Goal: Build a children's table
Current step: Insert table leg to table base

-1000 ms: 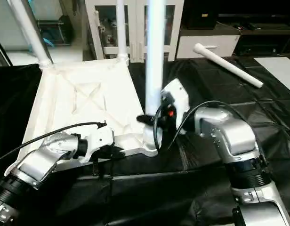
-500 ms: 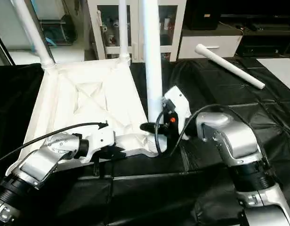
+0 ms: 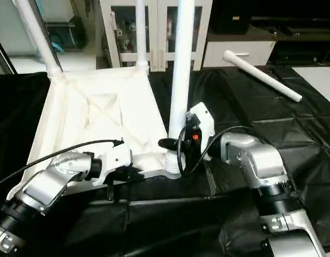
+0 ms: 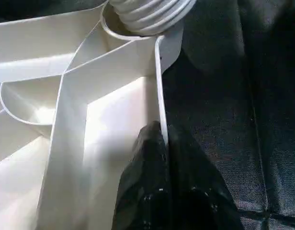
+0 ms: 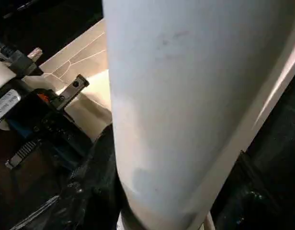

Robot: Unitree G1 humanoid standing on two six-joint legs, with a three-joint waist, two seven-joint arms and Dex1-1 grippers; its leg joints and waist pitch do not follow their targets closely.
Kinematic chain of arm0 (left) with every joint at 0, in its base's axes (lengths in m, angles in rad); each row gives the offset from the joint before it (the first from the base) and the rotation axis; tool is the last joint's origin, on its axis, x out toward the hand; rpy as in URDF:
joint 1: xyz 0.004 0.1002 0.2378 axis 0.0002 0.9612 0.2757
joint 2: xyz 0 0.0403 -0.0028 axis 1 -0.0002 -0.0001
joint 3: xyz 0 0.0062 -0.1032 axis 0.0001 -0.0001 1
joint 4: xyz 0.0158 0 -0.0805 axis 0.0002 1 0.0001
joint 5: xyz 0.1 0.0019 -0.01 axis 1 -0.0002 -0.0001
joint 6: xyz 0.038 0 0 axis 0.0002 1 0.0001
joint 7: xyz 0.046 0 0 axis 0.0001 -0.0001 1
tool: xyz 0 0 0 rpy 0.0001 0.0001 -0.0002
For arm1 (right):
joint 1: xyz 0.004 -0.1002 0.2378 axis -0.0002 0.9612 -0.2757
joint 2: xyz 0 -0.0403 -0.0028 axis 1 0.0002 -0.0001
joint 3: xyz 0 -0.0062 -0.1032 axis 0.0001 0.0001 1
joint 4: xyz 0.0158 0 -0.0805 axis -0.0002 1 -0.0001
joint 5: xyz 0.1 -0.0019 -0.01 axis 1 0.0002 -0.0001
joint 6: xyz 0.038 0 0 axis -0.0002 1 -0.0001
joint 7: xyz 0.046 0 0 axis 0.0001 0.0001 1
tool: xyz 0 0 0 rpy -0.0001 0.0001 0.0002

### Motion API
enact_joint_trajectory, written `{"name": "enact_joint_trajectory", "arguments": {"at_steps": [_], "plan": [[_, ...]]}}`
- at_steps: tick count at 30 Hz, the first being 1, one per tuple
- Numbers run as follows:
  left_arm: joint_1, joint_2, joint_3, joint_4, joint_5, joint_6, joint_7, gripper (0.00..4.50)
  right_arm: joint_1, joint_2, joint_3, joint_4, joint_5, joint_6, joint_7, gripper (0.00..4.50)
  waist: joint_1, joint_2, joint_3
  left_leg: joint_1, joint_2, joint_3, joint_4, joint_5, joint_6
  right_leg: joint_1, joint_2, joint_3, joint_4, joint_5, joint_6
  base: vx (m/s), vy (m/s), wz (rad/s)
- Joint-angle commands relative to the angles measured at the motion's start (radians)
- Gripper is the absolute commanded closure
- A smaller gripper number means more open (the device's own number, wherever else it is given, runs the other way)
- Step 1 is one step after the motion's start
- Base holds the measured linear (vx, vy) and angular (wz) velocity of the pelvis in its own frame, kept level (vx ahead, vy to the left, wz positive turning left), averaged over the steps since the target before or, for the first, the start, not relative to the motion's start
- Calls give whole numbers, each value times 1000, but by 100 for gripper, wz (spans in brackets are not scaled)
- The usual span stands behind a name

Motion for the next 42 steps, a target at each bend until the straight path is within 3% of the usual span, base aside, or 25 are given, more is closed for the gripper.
{"name": "enact_joint_trajectory", "arguments": {"at_steps": [1, 3, 9, 11, 20, 22, 26, 29, 32, 42], "plan": [[6, -4, -30, -7, 19, 6, -13, 450, -21, 4, 7, 24, -21, -25, -2, 264, -10, -18, -55, 37, 52, -38, -99, -467, -59, 6, -42, 31, -83, -551, -112, 0, 0, 0], [5, -3, -28, -4, 22, 5, -11, 450, -24, 8, 9, 46, -31, -43, 3, 264, -12, -23, -54, 36, 52, -38, -99, -470, -60, 5, -43, 31, -84, -558, -110, 0, 0, 0], [2, -6, -25, 2, 25, 4, -10, 450, -14, 34, -8, 100, -34, -79, -10, 264, -12, -17, -52, 40, 52, -40, -99, -498, -66, 1, -43, 29, -88, -581, -100, 0, 0, 0], [2, -8, -24, 3, 25, 4, -8, 450, -3, 47, -14, 119, -34, -92, -15, 264, -14, -19, -52, 39, 52, -42, -101, -512, -68, 2, -42, 27, -89, -590, -96, 0, 0, 0], [-3, -15, -21, 12, 27, 1, -3, 450, 59, 74, -56, 143, -28, -136, -55, 264, -22, -19, -48, 48, 49, -49, -100, -589, -78, -5, -40, 17, -104, -656, -61, 0, 0, 0], [-6, -16, -19, 15, 28, 0, -3, 450, 76, 78, -67, 143, -26, -142, -66, 264, -25, -18, -44, 56, 47, -49, -97, -618, -76, -12, -38, 11, -114, -683, -51, 0, 0, 0], [-9, -20, -15, 20, 31, -2, -5, 450, 101, 86, -92, 145, -21, -151, -86, 264, -30, -12, -46, 56, 50, -55, -106, -652, -84, -4, -36, 4, -113, -651, -52, 0, 0, 0], [-14, -25, -14, 27, 34, -6, -3, 450, 148, 95, -124, 118, -18, -164, -120, 264, -32, -8, -45, 60, 50, -53, -110, -664, -86, -6, -36, 6, -117, -625, -62, 0, 0, 0], [-17, -27, -13, 32, 36, -8, -1, 450, 183, 98, -134, 89, -12, -167, -132, 264, -29, -13, -46, 60, 49, -52, -111, -653, -79, -6, -39, 8, -119, -635, -58, 0, 0, 0], [-24, -36, -8, 45, 44, -14, 5, 450, 279, 102, -116, -12, -24, -166, -156, 264, -22, -12, -45, 57, 50, -53, -115, -644, -77, -7, -40, 12, -121, -645, -51, 0, 0, 0]]}}
